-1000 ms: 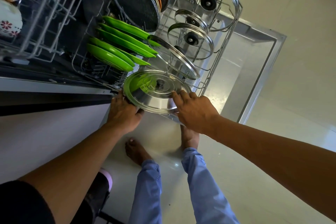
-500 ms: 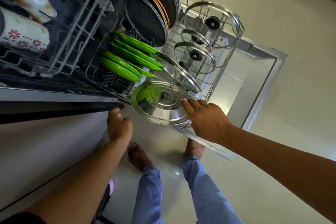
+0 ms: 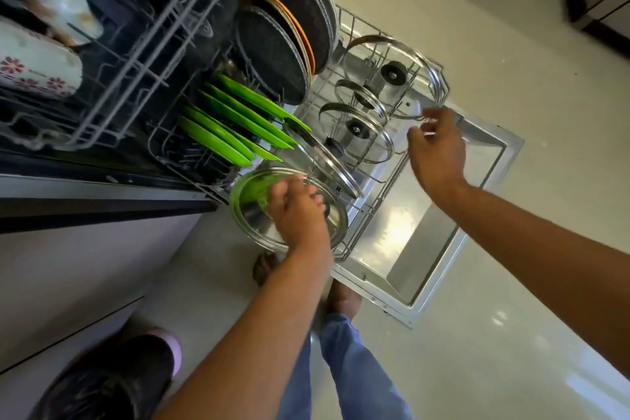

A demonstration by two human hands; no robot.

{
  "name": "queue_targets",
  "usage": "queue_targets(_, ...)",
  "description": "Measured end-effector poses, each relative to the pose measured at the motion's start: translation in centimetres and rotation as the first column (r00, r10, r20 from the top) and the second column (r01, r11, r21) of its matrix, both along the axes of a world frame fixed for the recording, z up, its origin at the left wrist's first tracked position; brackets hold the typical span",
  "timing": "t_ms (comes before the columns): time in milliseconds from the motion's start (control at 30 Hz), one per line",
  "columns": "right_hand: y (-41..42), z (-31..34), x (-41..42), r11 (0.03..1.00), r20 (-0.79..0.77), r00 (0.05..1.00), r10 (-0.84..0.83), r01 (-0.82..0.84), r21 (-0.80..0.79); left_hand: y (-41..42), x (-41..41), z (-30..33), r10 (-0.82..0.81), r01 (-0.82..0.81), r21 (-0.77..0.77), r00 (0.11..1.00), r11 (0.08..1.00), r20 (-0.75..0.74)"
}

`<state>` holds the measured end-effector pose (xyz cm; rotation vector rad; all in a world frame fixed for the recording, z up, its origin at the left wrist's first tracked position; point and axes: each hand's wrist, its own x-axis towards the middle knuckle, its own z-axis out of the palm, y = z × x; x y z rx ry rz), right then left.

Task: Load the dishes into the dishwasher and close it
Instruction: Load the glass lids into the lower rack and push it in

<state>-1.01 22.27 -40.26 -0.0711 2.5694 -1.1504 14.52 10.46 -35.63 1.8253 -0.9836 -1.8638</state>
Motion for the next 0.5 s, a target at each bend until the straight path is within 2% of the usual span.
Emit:
queue_targets(67,0.3,-1.3,-1.3,0.979,0.178,0.963,-0.201,0.205,-0.003,2.2,-0.6,-1.2,-0.013,0.013,0.247,1.000,0.969,-0.003)
queue_targets(133,0.7,-2.5,-2.1,0.939,0.344,0.882,-0.323,0.345,-0.002,4.0,-0.7,-2.6,-0.017,0.028,0.441,0.999,0.897,-0.030)
queue_targets(200,1.1,-3.7,-2.9,0.908,0.472,0.803,-0.363,0.418,-0.013,5.6,-0.7,-4.0,-0.005,0.051,0.614,0.997,0.788,-0.075)
queue_targets(267,1.4,-4.5,-3.4,0.882,0.593,0.715,-0.370,0.472,-0.019,6.9,-0.7,-5.3,0.072,0.018,0.741,0.993,0.671,-0.090)
queue_targets(367,1.8,-5.3,-3.9,0.860,0.749,0.583,-0.316,0.509,-0.033,8.1,-1.2,-7.5,0.177,-0.062,0.814,0.983,0.577,-0.050)
queue_targets(500,1.9,-6.1,-4.3,0.860,0.846,0.499,-0.188,0.499,-0.104,8.5,-2.2,-9.3,0.322,-0.162,0.838,0.947,0.521,-0.017)
